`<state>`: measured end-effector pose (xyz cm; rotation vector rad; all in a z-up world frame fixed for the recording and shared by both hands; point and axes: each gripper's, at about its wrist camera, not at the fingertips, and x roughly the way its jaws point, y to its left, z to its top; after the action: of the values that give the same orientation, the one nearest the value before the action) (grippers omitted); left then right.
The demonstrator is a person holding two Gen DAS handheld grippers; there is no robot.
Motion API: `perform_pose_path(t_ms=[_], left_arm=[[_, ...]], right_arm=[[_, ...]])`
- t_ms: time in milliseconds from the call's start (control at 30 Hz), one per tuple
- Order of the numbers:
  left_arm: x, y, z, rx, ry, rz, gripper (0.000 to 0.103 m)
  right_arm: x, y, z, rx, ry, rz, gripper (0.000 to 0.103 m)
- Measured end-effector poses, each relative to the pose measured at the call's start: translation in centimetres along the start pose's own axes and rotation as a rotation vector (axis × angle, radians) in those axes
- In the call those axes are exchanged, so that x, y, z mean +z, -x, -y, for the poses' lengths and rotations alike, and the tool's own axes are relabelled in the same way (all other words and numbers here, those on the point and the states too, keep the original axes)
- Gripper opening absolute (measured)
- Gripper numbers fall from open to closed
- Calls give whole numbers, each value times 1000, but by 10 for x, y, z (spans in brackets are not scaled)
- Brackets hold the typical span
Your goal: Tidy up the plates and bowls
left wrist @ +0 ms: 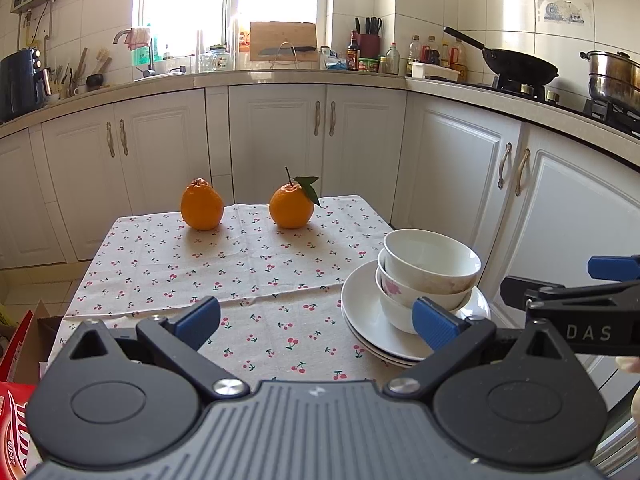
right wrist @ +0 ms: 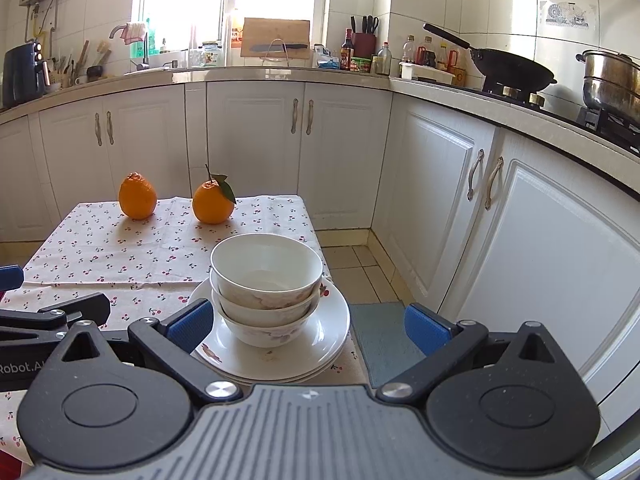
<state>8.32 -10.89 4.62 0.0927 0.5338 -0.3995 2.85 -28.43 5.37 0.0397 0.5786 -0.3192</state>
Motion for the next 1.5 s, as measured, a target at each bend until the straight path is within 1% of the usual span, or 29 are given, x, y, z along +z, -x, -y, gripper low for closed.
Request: perform_pose_path(t_ms=[1500], left_arm=[[0, -3, 1, -5, 13, -13, 102]], right_arm=[[0, -1, 1, -13, 14, 7, 103]])
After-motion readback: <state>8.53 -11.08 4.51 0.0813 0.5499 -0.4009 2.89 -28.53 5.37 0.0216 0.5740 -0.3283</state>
